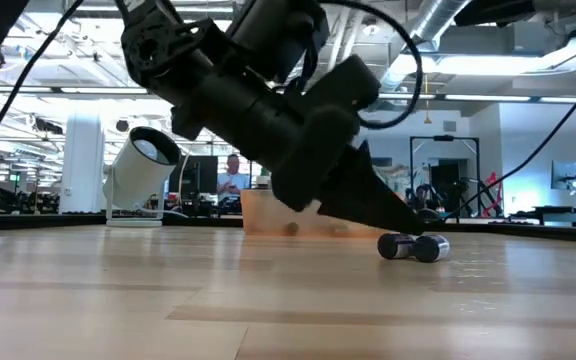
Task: Pick & Place food coloring
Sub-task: Put the purple small food coloring bottle into the orange bin
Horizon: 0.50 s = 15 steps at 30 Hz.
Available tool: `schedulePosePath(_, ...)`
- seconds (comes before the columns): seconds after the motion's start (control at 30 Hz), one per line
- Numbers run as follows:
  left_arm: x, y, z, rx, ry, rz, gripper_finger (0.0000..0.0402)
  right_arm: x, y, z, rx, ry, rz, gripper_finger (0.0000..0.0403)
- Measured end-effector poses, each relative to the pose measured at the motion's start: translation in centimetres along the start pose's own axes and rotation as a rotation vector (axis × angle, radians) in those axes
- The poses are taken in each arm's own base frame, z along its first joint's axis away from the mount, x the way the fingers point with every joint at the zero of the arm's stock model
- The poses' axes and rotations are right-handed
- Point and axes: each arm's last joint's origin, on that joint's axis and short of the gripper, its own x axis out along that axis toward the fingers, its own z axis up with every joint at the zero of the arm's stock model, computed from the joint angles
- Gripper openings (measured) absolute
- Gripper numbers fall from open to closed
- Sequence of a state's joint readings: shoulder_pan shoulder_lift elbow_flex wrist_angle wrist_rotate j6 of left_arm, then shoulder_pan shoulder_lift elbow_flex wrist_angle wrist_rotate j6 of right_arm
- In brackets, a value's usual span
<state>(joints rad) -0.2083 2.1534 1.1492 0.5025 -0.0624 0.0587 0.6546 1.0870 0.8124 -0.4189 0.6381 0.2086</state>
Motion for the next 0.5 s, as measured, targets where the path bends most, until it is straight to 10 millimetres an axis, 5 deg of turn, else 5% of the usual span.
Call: schedulePosePath(0.5,1.4,0.4,-0.9,-0.034,0.082,-0.011,0.0154,0.0,0.0,0.0,0.002,-0.002,0.000,0.0152)
